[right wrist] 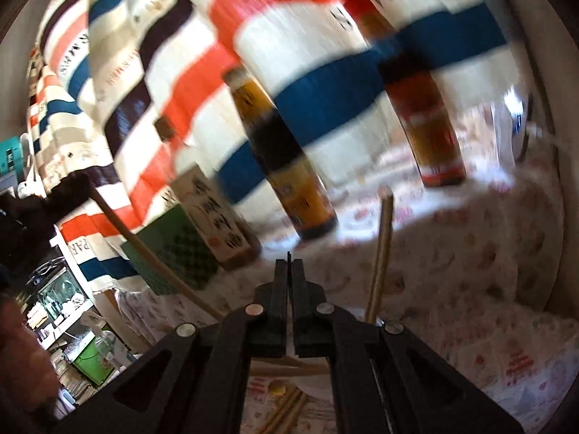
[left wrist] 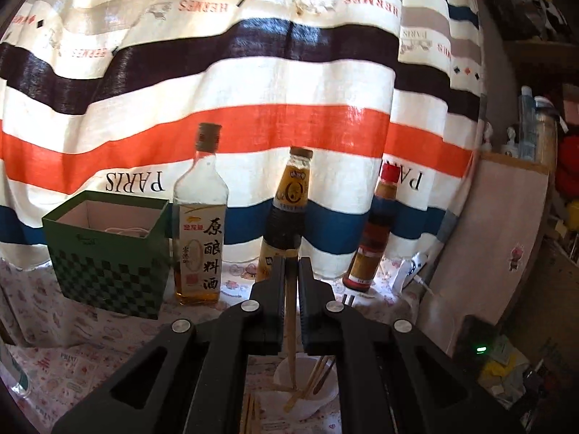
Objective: Organize utensils
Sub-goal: 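Carry both chopsticks over the white cup and open both tools to drop them, then withdraw both open tools from the cup toward the chopstick pile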
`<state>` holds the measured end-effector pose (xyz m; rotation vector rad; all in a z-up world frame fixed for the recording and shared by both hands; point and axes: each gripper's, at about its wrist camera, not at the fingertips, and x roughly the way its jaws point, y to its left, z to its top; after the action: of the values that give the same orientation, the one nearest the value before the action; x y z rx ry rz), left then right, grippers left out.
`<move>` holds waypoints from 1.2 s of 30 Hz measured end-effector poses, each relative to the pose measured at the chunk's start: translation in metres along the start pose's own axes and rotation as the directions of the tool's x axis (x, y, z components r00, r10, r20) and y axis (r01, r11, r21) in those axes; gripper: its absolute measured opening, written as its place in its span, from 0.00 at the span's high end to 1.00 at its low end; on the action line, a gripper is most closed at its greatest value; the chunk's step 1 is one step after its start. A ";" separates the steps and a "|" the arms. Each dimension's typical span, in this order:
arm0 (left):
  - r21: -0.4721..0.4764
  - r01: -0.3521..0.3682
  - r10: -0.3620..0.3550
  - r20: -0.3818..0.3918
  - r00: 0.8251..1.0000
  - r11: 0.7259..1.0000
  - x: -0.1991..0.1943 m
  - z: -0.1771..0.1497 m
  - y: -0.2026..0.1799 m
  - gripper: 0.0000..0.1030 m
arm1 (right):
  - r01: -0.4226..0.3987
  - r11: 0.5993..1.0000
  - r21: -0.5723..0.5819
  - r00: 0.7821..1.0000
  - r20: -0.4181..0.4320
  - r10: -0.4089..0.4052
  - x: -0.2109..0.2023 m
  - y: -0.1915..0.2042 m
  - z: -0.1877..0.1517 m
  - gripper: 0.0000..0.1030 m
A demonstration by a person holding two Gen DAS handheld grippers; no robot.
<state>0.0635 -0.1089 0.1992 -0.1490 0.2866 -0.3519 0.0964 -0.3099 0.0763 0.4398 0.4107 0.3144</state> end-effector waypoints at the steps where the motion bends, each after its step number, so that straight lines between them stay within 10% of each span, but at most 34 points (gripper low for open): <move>1: 0.002 -0.002 0.002 -0.003 1.000 1.000 0.002 -0.002 0.000 0.94 | 0.012 1.000 -0.012 0.999 -0.041 -0.013 0.009 -0.003 -0.003 0.98; 17: 0.045 -0.043 0.050 -0.149 0.988 0.998 0.056 -0.064 0.003 0.93 | 0.041 0.997 -0.060 0.991 -0.126 -0.048 0.016 -0.007 -0.007 0.96; 25: 0.044 -0.075 0.079 -0.084 0.993 0.996 0.028 -0.061 0.017 0.59 | 0.057 0.995 -0.082 0.991 -0.119 -0.066 0.013 -0.003 -0.005 0.96; 30: 0.039 -0.126 0.127 -0.028 0.991 0.991 -0.003 -0.057 0.034 0.39 | 0.044 0.992 -0.119 0.996 -0.073 -0.053 -0.004 0.016 0.000 0.78; 36: 0.044 -0.175 0.175 0.016 0.985 0.984 -0.047 -0.059 0.053 0.33 | 0.052 0.988 -0.148 0.996 0.078 -0.040 -0.057 0.048 0.013 0.70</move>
<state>0.0202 -0.0479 0.1449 -0.0803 0.2773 -0.1830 0.0425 -0.2942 0.1274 0.2931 0.3206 0.2809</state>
